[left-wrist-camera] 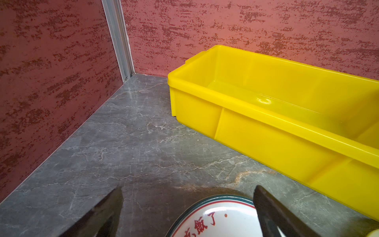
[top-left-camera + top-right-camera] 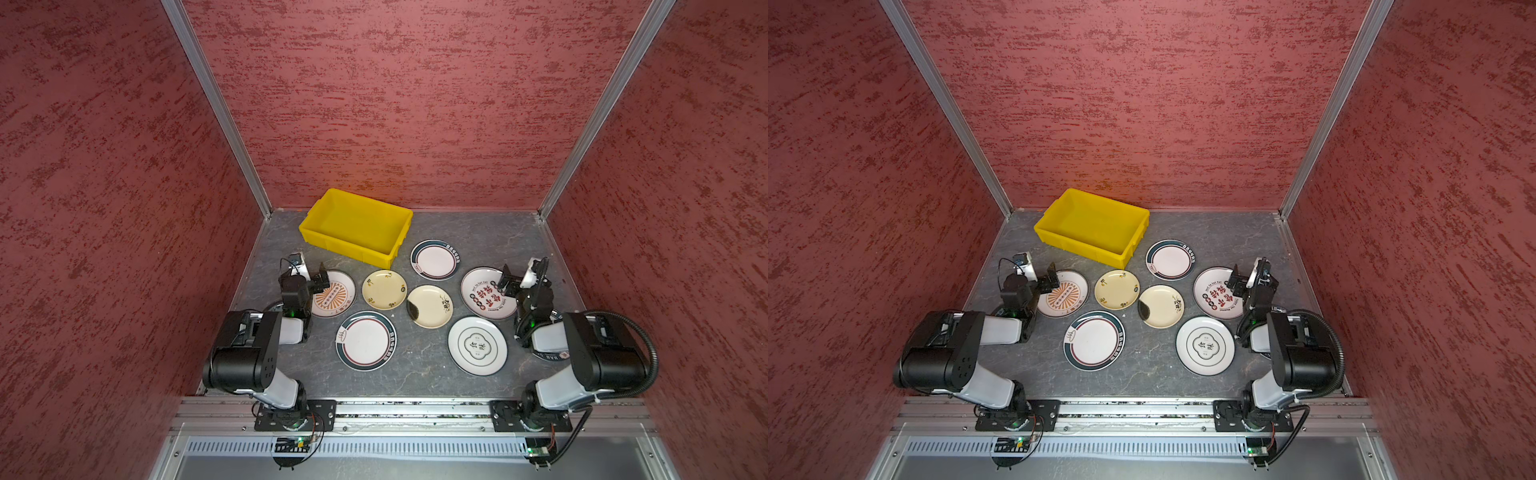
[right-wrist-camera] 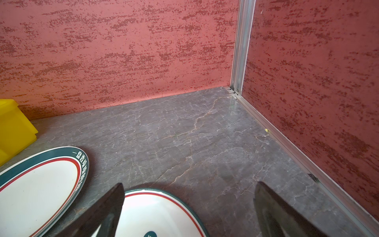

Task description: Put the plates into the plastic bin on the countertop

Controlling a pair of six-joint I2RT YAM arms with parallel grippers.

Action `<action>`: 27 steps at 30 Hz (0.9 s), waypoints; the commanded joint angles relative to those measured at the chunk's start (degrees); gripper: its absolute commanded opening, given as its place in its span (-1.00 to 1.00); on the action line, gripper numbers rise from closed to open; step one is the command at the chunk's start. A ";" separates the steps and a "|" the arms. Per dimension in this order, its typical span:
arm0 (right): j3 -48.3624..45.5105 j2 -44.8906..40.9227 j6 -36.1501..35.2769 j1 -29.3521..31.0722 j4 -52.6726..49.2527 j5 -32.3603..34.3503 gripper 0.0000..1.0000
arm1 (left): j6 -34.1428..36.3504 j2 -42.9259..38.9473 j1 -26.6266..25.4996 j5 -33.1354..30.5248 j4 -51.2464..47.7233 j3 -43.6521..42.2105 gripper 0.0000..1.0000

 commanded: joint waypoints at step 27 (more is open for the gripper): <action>16.39 -19.34 10.54 1.35 -47.28 -1.12 0.98 | 1.60 -16.02 -17.60 -19.90 -35.21 12.30 0.99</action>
